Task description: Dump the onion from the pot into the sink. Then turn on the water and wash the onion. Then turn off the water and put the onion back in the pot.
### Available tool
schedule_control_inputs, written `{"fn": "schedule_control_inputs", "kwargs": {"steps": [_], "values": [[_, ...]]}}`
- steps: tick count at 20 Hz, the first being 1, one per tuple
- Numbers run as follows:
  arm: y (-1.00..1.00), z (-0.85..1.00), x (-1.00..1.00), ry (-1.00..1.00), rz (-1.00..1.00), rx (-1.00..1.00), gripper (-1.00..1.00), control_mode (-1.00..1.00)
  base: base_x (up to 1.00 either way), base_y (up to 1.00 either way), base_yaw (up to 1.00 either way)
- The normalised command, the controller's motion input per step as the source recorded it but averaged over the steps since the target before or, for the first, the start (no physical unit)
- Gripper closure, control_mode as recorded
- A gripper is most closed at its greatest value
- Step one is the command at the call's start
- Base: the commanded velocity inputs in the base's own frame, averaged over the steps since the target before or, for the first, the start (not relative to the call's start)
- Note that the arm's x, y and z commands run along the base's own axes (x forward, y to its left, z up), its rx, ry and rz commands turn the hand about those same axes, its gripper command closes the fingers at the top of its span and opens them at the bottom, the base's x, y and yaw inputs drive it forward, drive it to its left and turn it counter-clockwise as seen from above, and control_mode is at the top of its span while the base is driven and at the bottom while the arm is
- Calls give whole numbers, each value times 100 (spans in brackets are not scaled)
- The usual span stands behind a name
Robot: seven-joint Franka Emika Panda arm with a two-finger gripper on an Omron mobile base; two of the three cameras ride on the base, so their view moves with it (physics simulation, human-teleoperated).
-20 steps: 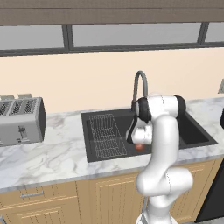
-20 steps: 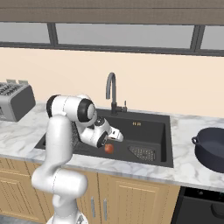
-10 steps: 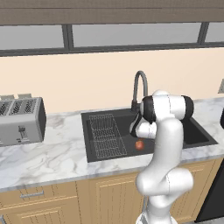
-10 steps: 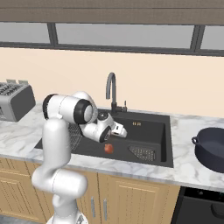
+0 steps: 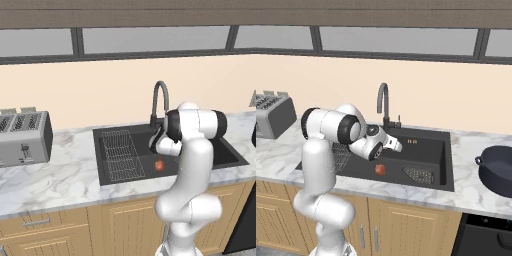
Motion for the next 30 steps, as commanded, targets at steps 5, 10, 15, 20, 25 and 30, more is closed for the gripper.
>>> {"fn": "schedule_control_inputs", "kwargs": {"steps": [5, 10, 15, 20, 25, 30], "values": [[-64, 23, -69, -9, 10, 0, -100, -100, 0, 0, 0], [-62, 27, -65, 0, 7, 0, -100, -100, 0, 0, 0], [-53, 53, -42, -2, 9, 8, -100, -100, 0, 0, 0], [-44, 7, 0, -11, 20, 1, -100, -100, 0, 0, 0], [-67, 0, -8, -8, 15, 0, -100, -100, 0, 0, 0], [-68, 0, -7, -15, 16, 0, -100, -100, 0, 0, 0]]}}
